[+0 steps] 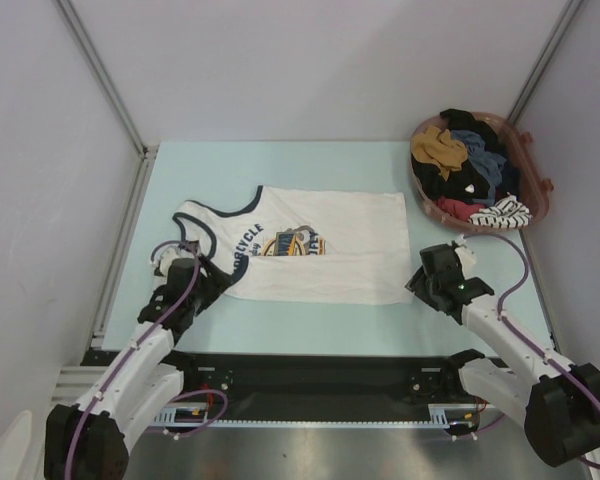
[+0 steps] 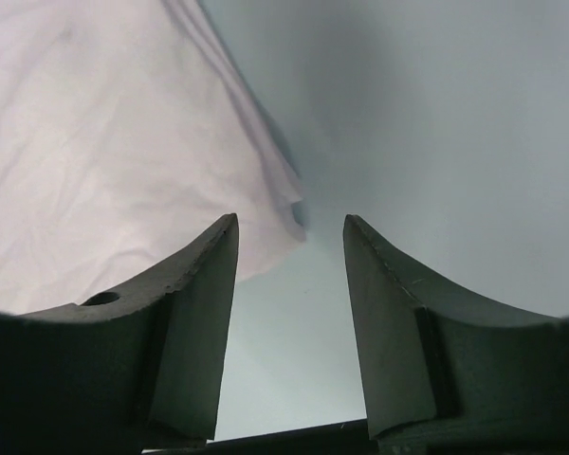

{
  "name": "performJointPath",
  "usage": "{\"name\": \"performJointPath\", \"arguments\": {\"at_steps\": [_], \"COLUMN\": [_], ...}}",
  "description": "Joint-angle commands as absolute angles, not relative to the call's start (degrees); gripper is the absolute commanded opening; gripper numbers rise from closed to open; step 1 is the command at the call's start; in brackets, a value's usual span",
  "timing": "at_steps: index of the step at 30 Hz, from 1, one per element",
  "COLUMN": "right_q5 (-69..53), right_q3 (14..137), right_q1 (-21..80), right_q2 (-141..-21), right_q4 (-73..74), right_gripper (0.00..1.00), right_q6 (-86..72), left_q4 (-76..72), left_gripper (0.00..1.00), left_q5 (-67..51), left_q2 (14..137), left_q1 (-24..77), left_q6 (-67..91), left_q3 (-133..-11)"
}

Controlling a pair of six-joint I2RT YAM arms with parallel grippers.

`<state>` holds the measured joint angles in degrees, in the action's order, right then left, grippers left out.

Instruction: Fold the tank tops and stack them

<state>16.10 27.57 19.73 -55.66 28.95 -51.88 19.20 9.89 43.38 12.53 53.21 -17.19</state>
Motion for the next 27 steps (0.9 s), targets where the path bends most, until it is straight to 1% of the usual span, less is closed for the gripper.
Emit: {"name": "performJointPath", "arguments": {"at_steps": [1,3,5,6,9,10,12,15,16,17,18,19,20,21,22,23,24,25,27], "right_q5": [19.51,17.06,16.0,15.39,15.65,15.82,16.61,18.19,17.93,18.02,18.45,18.11,18.54,18.98,18.98,20.2,20.82,21.27,23.2], "right_q3": [34.71,36.55,40.5,41.91,49.03,51.31,57.11,63.97,65.38,67.22,71.15,76.24,76.29,81.94,84.61,87.6,91.19,96.97,102.28], "right_q1": [19.42,19.42,19.42,19.51,19.86,19.95,20.3,20.83,21.09,21.01,21.01,20.92,20.92,20.74,20.74,20.66,20.57,20.48,20.3], "right_q2": [-54.84,-56.15,-57.91,-59.31,-66.16,-70.36,-74.16,-82.25,-84.09,-88.29,-90.5,-95.31,-95.36,-99.89,-102.72,-105.18,-110.25,-112.56,-116.87], "right_q4": [28.74,25.08,24.18,22.78,22.15,22.24,22.06,21.36,20.57,20.31,20.65,21.44,21.45,23.45,24.16,25.82,29.06,30.74,34.17], "right_gripper": [0.52,0.52,0.5,0.5,0.49,0.48,0.48,0.46,0.46,0.46,0.46,0.45,0.43,0.42,0.42,0.42,0.41,0.4,0.39], "right_q6": [-43.09,-38.17,-34.04,-32.45,-27.96,-26.91,-24.1,-20.67,-19.44,-18.55,-17.85,-15.06,-15.03,-14.42,-12.41,-12.04,-11.52,-10.9,-9.85], "left_q4": [19.68,18.3,17.76,16.01,12.05,10.91,10.55,6.25,5.37,4.32,4.57,6.14,7.02,7.9,8.87,11.31,12.21,13.26,14.93], "left_gripper": [0.84,0.9,0.91,0.91,0.9,0.89,0.88,0.87,0.86,0.86,0.85,0.83,0.83,0.81,0.81,0.8,0.8,0.8,0.8], "left_q5": [8.87,6.35,4.75,0.66,-2.9,-4.64,-4.31,-7.12,-7.29,-8.86,-9.4,-10.54,-11.42,-12.3,-12.74,-12.83,-12.48,-12.22,-10.91], "left_q2": [43.67,45.52,49.73,51.31,59.3,63.94,70.79,76.8,80.73,82.95,85.32,92.91,92.99,95.42,100.23,102.37,106.05,107.91,110.9], "left_q1": [12.13,11.17,9.15,8.01,7.56,7.56,7.47,7.56,7.56,7.65,7.56,7.65,7.65,7.73,8.0,8.09,8.52,8.7,9.05], "left_q6": [45.01,41.07,40.0,37.9,35.0,33.94,32.44,31.12,30.94,30.59,29.37,28.22,28.21,26.65,25.76,25.14,23.66,23.03,21.72], "left_q3": [-25.12,-29.69,-34.68,-36.02,-42.96,-44.89,-51.57,-57.55,-59.05,-62.28,-64.49,-69.12,-71.43,-73.8,-76.0,-80.2,-81.98,-83.65,-87.52]}}
